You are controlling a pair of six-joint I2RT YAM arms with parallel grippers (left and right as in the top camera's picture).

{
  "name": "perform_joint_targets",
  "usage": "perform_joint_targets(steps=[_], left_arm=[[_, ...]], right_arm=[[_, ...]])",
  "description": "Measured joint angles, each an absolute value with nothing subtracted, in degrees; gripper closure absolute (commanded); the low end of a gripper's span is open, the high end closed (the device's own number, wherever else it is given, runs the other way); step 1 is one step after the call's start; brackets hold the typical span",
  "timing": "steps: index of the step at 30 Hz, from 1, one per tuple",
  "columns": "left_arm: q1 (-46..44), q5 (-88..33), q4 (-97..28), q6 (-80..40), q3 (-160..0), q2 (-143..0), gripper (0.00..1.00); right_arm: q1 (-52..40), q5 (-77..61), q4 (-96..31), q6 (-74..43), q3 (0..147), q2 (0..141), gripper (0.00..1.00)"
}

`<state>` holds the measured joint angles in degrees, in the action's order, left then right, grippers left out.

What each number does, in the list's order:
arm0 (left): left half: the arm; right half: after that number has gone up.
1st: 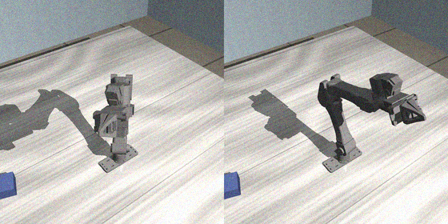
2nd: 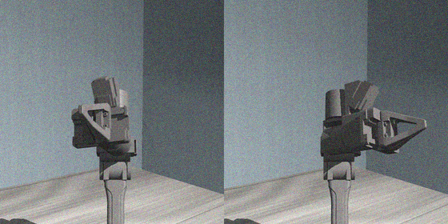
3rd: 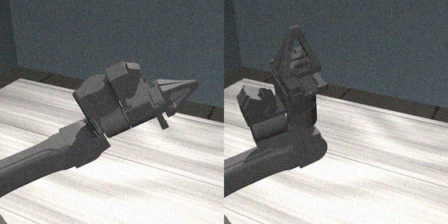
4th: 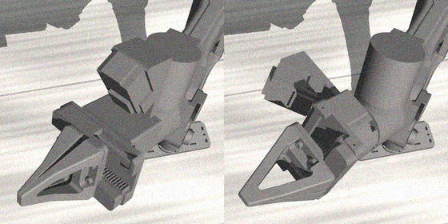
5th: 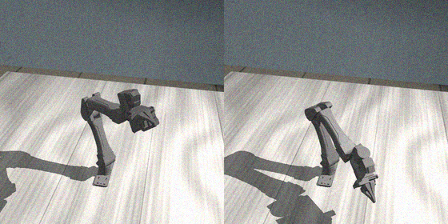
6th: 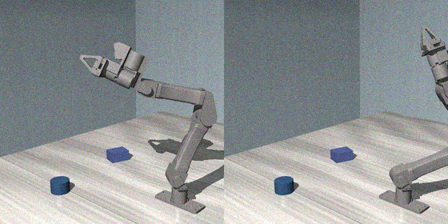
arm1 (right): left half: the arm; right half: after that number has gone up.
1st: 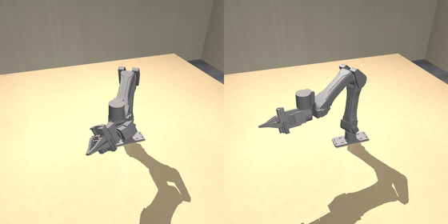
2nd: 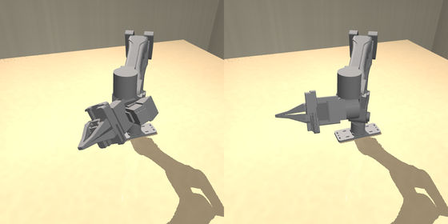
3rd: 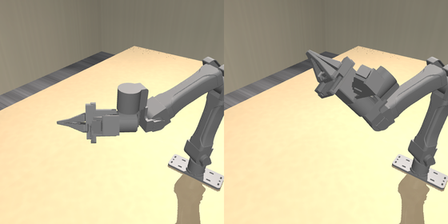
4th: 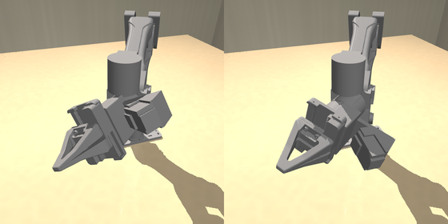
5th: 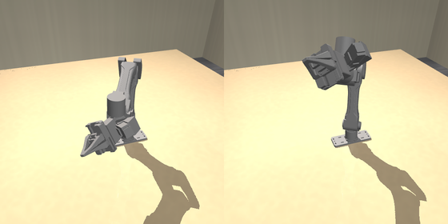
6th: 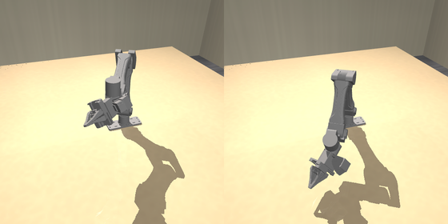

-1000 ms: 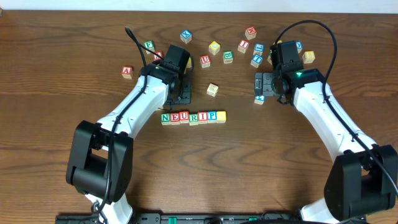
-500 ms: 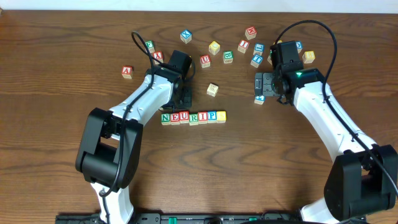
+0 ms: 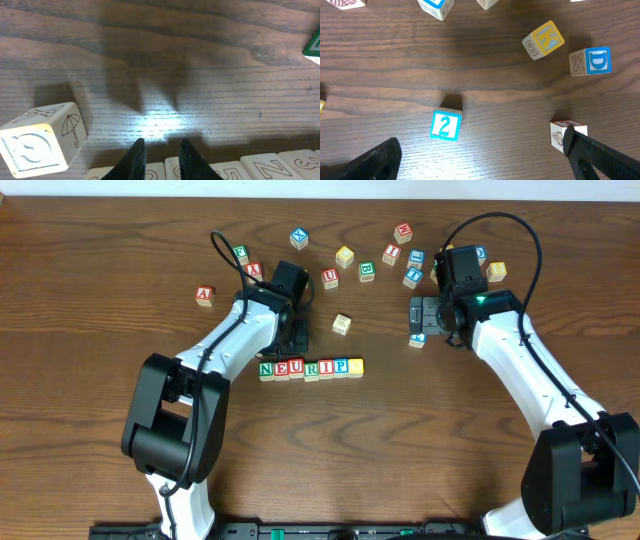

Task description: Spell out NEURIPS

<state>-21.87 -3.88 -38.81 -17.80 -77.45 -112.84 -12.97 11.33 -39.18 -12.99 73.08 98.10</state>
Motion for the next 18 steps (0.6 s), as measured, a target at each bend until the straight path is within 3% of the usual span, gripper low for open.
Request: perform_joint_targets(steps=[18], left_arm=[[-25.4,-2.4,-39.0,-17.8,-77.5,-112.8,0.78]], right_arm=[[-13.0,11.3,-39.2,-13.0,73.1,98.1,0.01]])
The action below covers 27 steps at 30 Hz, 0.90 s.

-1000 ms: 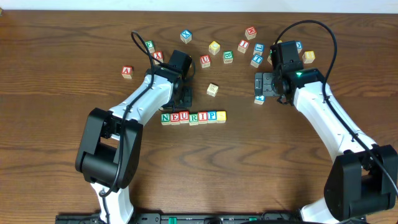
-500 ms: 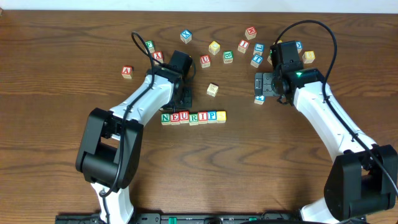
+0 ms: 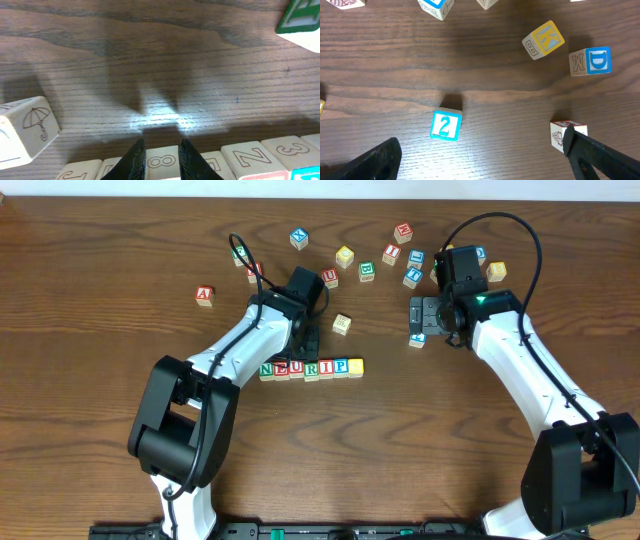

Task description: Spell out NEURIPS

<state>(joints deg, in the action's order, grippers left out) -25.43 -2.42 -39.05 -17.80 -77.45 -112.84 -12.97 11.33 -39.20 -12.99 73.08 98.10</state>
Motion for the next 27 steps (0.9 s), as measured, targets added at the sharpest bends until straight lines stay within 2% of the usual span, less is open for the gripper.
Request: perform_joint_targets(steps=[27], left_arm=[[-25.4,-1.1,-41.8,-17.8,-77.5,-112.8,0.78]], right_arm=[[-13.0,11.3,-39.2,-13.2,73.1,98.1,0.01]])
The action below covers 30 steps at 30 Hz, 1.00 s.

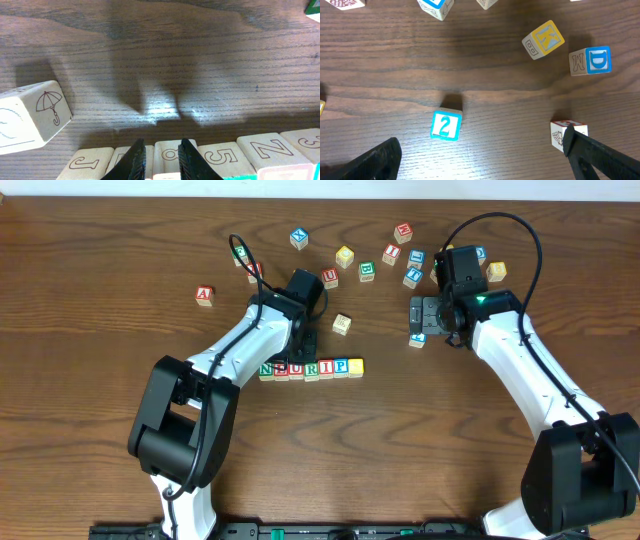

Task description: Spell out NEURIPS

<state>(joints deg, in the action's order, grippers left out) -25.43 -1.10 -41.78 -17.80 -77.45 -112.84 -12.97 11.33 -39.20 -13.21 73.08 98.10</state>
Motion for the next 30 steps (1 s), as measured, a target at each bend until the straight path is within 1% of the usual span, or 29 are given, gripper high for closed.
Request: perform_joint_targets(steps=[10,20,30], left_arm=[[-25.4,-1.1,-41.7,-17.8,-77.5,-112.8,0.77],[-25.4,-0.9,-38.5,-17.6,-77.5,-112.8,0.77],[-25.4,-0.4,-38.8,-17.6,-77.5,-112.8,0.77]], right_arm=[[-13.0,11.3,-39.2,-13.2,73.1,98.1,0.01],[-13.0,11.3,-39.4,-13.2,73.1,98.1,0.01],[-13.0,11.3,-39.5,-13.3,73.1,98.1,0.01]])
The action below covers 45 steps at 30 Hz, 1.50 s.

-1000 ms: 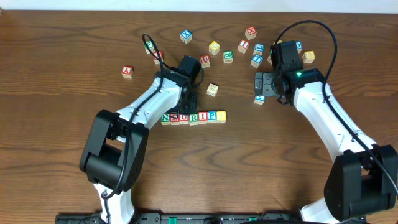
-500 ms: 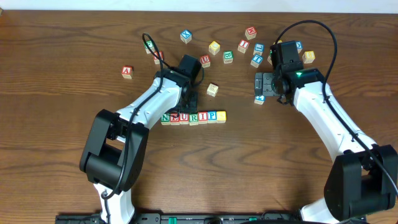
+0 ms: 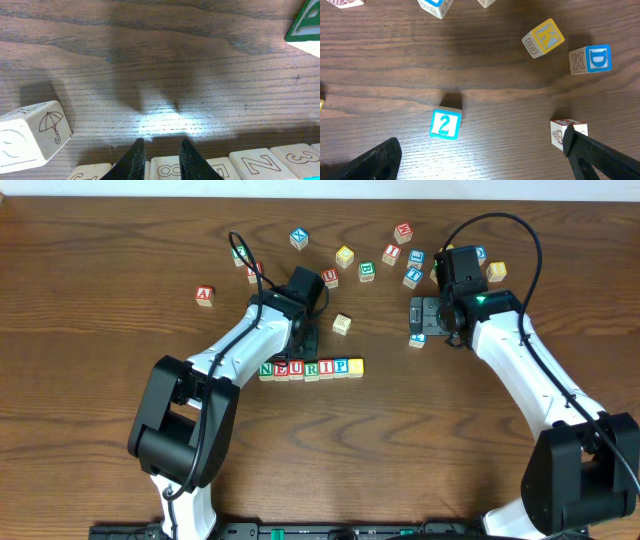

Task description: Spell out NEURIPS

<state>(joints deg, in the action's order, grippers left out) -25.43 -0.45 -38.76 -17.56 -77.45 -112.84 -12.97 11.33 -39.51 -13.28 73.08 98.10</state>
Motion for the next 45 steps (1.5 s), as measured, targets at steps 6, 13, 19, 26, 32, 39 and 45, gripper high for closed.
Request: perform_joint_targets(steps=[6,13,19,26,32,39,45], left_arm=[[-25.4,-0.4,-40.8,-17.6,-77.5,-112.8,0.77],[-25.4,-0.4,-40.9,-17.6,-77.5,-112.8,0.77],[-25.4,-0.4,-41.4,-17.6,-77.5,-112.8,0.77],[-25.4,-0.4,-41.8,-17.6,-77.5,-112.8,0.77],[-25.4,-0.4,-42.3,-17.6,-77.5,-112.8,0.77],[-25.4,-0.4,-42.4,-17.6,-77.5,-112.8,0.77],[-25.4,-0.4,-42.0,-17.5,-77.5,-112.8,0.77]], right_arm=[[-13.0,11.3,-39.6,-13.6,73.1,98.1,0.01],[-13.0,11.3,-39.6,-13.9,73.1,98.1,0.01],[-13.0,11.3,-39.7,-14.0,73.1,98.1,0.01],[-13.0,11.3,-39.7,-14.0,73.1,98.1,0.01],[-13.0,11.3,-39.7,-14.0,73.1,98.1,0.01],[-13.0,11.3,-39.7,-14.0,73.1,98.1,0.01],[-13.0,11.3,-39.7,-14.0,73.1,98.1,0.01]])
